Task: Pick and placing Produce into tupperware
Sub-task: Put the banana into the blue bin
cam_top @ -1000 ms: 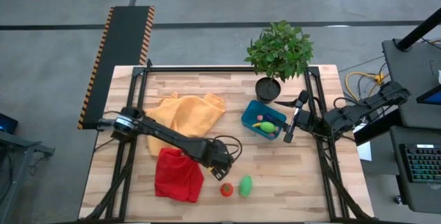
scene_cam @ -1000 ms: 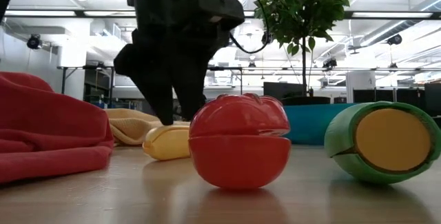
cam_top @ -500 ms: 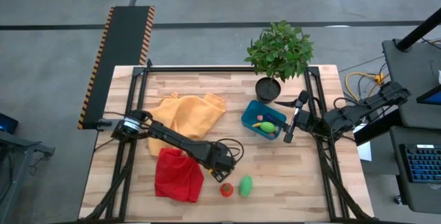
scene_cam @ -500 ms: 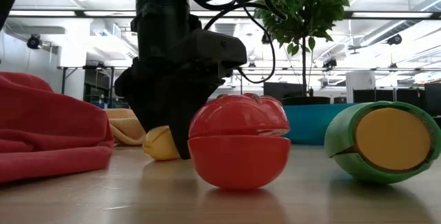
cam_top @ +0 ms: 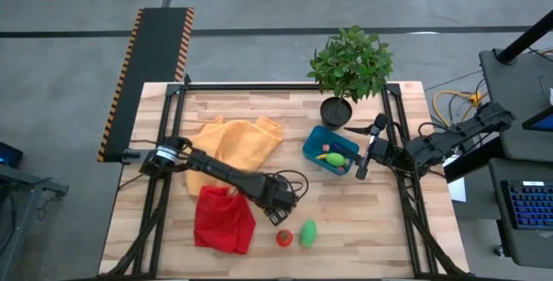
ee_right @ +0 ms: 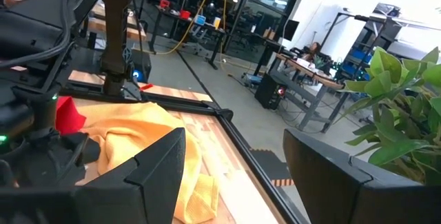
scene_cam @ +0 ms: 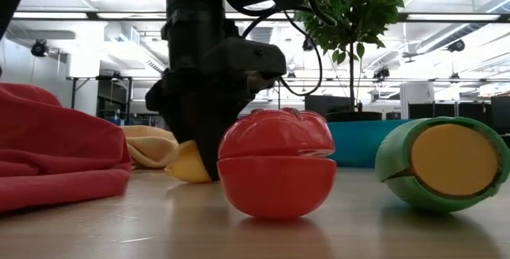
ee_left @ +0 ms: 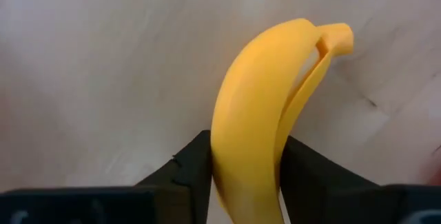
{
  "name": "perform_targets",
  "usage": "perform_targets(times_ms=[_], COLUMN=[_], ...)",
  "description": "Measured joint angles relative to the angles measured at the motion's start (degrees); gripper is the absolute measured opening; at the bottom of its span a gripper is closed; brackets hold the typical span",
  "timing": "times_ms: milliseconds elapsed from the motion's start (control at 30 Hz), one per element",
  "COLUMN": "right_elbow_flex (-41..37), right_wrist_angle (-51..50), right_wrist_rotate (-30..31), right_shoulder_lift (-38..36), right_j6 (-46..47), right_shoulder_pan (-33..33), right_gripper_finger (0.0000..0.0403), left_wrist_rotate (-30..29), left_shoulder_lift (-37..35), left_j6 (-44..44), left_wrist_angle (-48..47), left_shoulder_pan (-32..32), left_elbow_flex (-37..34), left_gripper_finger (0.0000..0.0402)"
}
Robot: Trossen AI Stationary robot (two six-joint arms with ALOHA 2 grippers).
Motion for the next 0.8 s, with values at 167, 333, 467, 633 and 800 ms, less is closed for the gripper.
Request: perform_targets(times_ms=[167,333,467,633,800], right_elbow_flex=[0.0,0.0,0.02,0.11,0.2], right_wrist_angle=[0.01,0.03,0.05,1.59,6.95], right_wrist_rotate=[0.0,0.0,0.0,0.11,5.71], right_shoulder_lift=[0.0,0.0,-0.07,-0.1,-0.21], right_j6=[-0.01,-0.01,-0.01,-0.7,-0.61], right_shoulder_pan=[0.0,-0.01,-0.02,-0.04,-0.78], right_gripper_finger=[0.0238,0.0238,0.0238,0.0238,0.0238], left_wrist_rotate=[-1.06,-2.63,-3.61,-9.63,-12.68], left_shoulder_lift=[0.07,0.17,0.17,0.17,0.08], left_j6=[3.35,8.42,13.21,21.37,29.89], left_wrist_angle=[-0.4,-0.53,-1.63,-1.07,3.38], left_shoulder_pan=[0.98,3.36,5.68,8.61,12.0], left_elbow_flex=[0.93,2.81,5.72,10.99,15.09], left_gripper_finger=[0.0112,0.0117,0.0122,0.0118,0.0118])
